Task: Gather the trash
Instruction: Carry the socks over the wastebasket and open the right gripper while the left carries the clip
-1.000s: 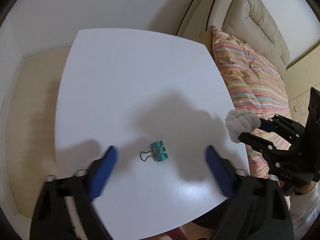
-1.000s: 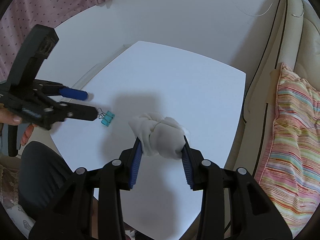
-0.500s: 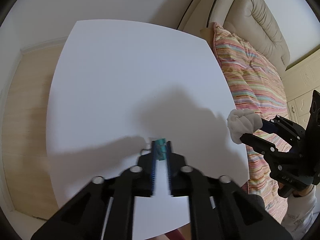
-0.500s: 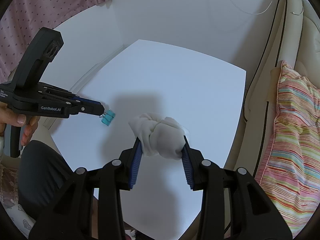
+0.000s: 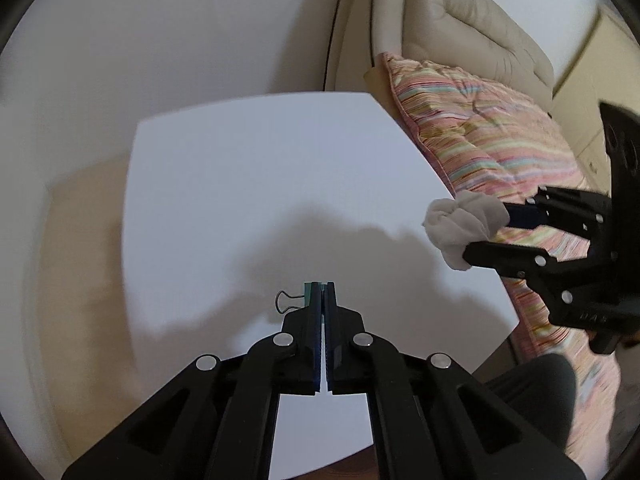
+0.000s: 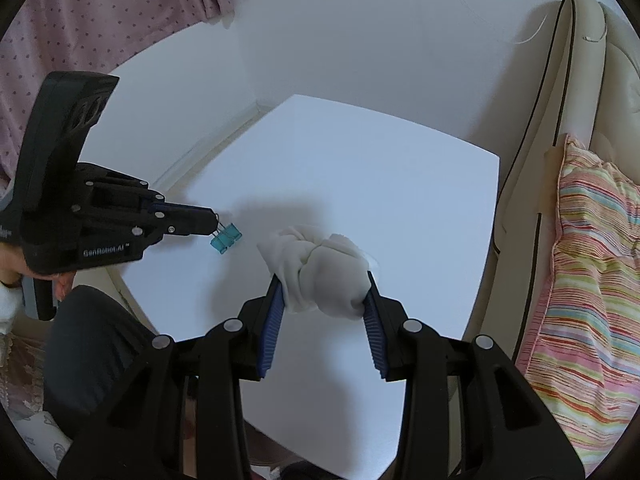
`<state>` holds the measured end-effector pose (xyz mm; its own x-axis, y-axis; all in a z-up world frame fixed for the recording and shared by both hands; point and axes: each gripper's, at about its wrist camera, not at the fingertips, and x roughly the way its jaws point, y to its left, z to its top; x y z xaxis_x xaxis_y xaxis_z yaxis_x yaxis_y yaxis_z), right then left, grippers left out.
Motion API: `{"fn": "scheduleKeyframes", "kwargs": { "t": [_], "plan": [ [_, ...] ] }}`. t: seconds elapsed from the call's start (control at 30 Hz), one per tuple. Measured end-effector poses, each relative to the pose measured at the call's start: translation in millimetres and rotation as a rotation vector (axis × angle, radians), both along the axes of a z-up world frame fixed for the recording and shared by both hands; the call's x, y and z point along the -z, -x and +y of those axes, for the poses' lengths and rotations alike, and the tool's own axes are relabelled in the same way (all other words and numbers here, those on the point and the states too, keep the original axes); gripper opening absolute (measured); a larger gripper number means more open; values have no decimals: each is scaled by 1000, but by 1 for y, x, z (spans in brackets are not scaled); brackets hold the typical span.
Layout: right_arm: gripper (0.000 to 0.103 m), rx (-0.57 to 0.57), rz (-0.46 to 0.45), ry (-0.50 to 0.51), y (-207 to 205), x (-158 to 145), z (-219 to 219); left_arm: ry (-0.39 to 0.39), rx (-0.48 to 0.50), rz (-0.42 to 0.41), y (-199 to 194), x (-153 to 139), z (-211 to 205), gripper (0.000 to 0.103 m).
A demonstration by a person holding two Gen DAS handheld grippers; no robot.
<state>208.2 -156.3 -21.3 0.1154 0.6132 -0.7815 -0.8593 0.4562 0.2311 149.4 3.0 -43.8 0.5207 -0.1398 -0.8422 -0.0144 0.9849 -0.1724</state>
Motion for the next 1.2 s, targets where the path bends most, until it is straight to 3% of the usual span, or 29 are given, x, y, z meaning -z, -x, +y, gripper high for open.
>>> {"fn": "scheduleKeyframes", "kwargs": {
  "t": [0.17, 0.53, 0.97, 1.2],
  "plan": [
    [38, -3, -36, -20, 22, -13, -6, -82, 54, -67, 28, -21, -16, 0],
    [38, -6, -84, -79, 79, -38, -35, -132, 112, -163, 93, -42, -46, 0],
    [38, -6, -110, -107, 153, -43, -67, -113, 112, -210, 144, -37, -60, 0],
    [38, -26, -91, -76, 179, -30, -74, -100, 111, -211, 164, -35, -61, 0]
  ]
}}
